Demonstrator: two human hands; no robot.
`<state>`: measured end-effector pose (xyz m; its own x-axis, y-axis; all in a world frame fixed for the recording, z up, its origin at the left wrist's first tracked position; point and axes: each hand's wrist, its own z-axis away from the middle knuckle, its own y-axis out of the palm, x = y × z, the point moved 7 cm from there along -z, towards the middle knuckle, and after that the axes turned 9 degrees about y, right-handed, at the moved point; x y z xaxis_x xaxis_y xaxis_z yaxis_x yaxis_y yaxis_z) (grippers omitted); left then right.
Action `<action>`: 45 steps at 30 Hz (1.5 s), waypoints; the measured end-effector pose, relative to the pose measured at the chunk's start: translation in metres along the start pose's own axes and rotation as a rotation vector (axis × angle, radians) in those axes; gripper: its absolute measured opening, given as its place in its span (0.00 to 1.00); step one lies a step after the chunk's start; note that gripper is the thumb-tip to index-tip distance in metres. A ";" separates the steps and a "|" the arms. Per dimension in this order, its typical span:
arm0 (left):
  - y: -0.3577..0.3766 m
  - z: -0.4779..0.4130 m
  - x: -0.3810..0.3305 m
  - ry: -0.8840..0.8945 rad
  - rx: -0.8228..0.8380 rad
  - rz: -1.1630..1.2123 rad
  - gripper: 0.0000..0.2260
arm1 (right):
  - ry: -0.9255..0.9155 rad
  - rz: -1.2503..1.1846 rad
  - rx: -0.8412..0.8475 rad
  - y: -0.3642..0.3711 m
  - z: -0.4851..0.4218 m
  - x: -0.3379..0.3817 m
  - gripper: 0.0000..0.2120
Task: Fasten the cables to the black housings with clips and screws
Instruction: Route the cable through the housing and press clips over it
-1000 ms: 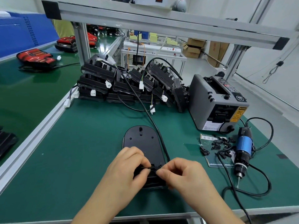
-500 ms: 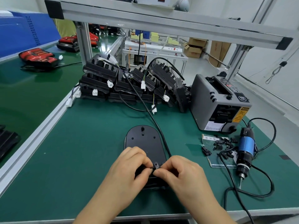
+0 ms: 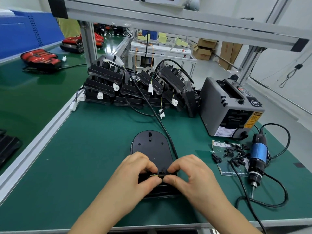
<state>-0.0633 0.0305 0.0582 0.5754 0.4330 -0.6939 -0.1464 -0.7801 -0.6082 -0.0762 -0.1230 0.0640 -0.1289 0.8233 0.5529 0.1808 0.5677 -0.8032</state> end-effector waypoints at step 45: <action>0.016 0.001 0.003 -0.313 -0.167 0.209 0.06 | 0.488 0.804 0.198 -0.063 -0.073 -0.173 0.07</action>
<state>-0.0643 0.0195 0.0460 0.2702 0.3539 -0.8954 -0.0870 -0.9172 -0.3888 0.0059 -0.3010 0.0356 0.3904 0.9021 -0.1839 -0.1356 -0.1412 -0.9807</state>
